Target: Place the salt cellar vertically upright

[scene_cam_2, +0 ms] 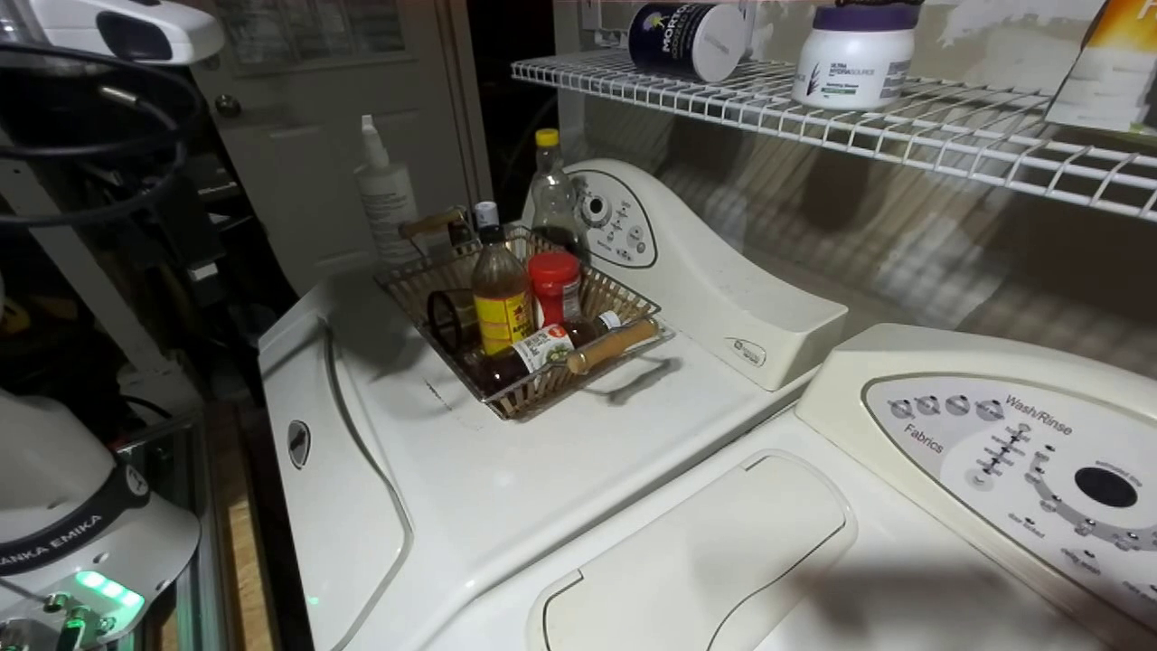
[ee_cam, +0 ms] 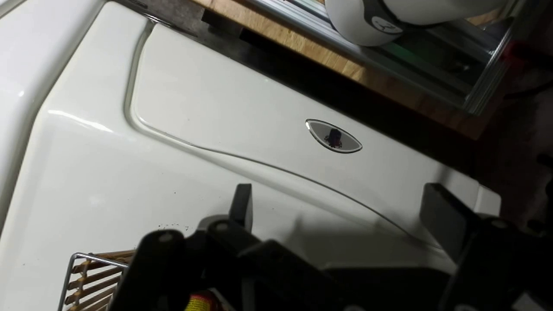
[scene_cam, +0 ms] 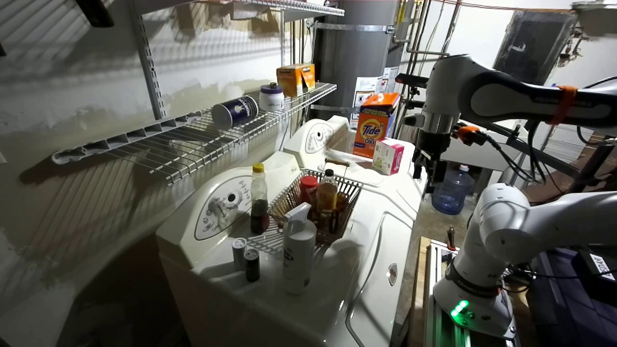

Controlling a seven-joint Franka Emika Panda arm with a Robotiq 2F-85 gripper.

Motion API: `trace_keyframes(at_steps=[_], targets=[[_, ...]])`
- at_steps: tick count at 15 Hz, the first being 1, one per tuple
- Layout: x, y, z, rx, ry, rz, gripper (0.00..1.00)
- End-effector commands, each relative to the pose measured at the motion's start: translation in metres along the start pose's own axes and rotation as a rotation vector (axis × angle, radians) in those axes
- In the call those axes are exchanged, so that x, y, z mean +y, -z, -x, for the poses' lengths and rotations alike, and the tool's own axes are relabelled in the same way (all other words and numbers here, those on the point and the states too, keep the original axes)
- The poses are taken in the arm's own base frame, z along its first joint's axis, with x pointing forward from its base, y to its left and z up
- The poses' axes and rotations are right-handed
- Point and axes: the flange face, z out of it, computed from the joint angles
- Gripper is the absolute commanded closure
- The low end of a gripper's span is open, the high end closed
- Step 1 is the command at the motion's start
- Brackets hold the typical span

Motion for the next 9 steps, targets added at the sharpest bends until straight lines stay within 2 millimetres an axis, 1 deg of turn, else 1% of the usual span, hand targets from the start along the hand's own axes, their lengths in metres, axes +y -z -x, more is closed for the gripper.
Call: trace_keyframes(at_steps=[1, 3, 6, 7, 9], targets=[[-0.002, 0.002, -0.001, 0.017, 0.005, 0.003, 0.00], [-0.012, 0.009, -0.022, 0.055, 0.064, 0.045, 0.00], [-0.044, 0.021, -0.080, 0.134, 0.226, 0.142, 0.00], [-0.055, 0.023, -0.100, 0.158, 0.275, 0.174, 0.00], [-0.078, 0.021, -0.140, 0.190, 0.371, 0.226, 0.00]])
